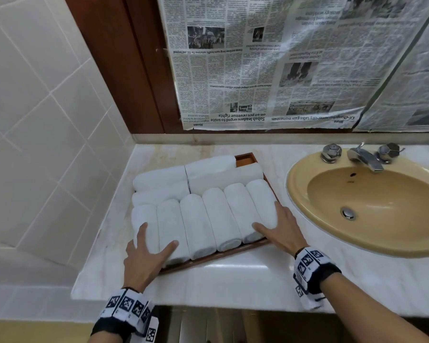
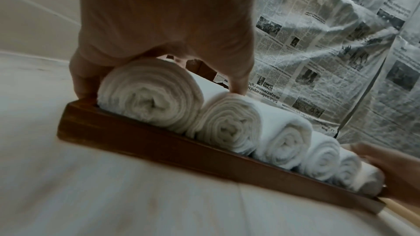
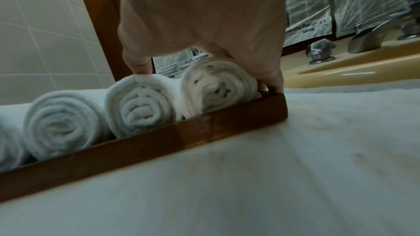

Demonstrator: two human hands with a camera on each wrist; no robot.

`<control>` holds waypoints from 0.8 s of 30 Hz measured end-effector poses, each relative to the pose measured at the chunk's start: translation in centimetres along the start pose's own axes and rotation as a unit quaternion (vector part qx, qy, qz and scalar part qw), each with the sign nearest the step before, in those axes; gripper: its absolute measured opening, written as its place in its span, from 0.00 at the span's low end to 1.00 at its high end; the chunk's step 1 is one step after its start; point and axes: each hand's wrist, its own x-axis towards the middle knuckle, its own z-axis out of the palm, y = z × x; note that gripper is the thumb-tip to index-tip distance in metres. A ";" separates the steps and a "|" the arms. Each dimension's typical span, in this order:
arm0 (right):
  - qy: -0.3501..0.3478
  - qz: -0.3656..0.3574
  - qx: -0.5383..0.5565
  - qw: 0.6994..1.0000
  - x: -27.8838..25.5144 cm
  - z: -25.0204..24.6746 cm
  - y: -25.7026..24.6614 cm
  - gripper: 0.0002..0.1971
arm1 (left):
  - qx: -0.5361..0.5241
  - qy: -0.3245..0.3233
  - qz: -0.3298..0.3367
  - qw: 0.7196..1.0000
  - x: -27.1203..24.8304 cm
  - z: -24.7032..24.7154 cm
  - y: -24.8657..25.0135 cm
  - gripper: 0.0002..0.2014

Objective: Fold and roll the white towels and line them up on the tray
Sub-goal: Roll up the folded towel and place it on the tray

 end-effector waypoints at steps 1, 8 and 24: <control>-0.008 -0.011 -0.004 1.000 0.6 -0.3 -0.1 0.56 | -0.007 0.009 -0.013 1.000 -0.5 0.4 0.1 0.55; -0.057 -0.056 -0.018 0.997 6.3 -1.6 -1.5 0.61 | -0.037 0.062 -0.088 0.993 -4.2 2.9 1.5 0.55; 0.028 -0.081 0.042 0.995 5.2 -0.4 -0.6 0.44 | -0.133 0.107 -0.067 0.983 -6.6 0.2 -2.3 0.34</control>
